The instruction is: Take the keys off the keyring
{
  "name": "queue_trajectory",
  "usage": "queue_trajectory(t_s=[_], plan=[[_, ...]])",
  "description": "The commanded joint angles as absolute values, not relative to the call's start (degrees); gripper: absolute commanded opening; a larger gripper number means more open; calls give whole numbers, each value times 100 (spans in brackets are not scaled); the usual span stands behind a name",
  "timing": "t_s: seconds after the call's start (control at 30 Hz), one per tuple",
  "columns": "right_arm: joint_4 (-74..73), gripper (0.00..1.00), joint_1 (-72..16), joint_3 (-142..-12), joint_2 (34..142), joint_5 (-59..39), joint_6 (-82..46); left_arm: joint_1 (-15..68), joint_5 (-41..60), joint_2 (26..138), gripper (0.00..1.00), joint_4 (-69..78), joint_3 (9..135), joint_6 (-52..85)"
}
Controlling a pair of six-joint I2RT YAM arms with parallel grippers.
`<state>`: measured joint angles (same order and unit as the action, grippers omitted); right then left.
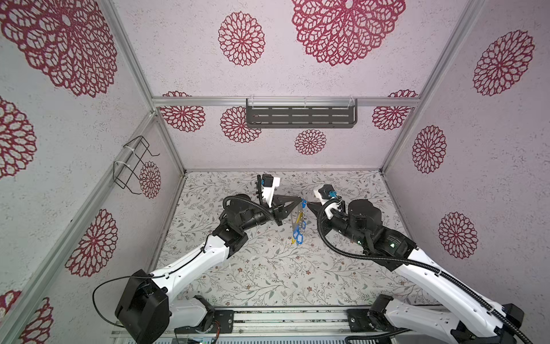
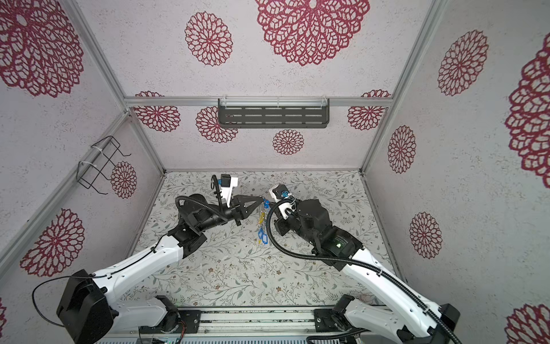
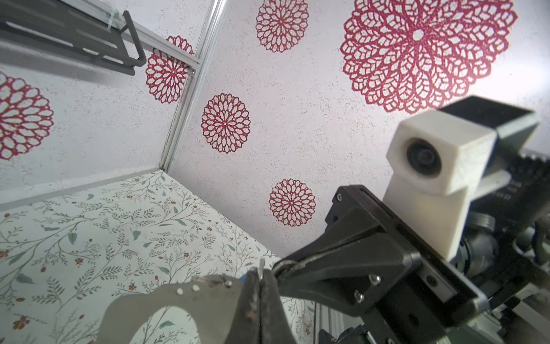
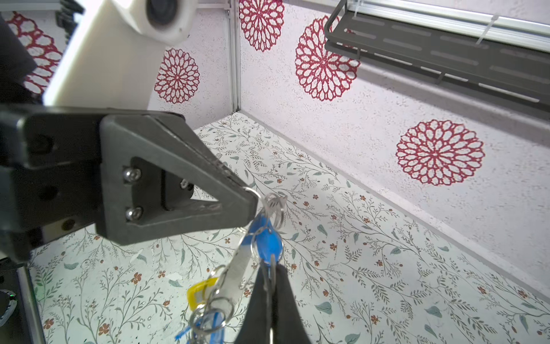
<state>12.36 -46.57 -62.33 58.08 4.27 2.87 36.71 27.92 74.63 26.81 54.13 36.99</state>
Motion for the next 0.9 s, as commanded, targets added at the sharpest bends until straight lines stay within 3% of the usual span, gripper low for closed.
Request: queue_trajectory(t_s=[0.0,0.4,0.57,0.87], plan=[[1423,0,-4579,-6293,5770,694,184,3566,2046,7402,0,2499,5877,4602],[1396,0,-4570,-6284,5815,764,223,3709,1618,7225,0,2622,5818,5464],[1430,0,-4476,-6327,5833,904,299,3685,2218,7225,0,2476,5906,5397],[1555,0,-3942,-6480,5853,574,222,3491,3331,7342,0,3823,5473,5607]])
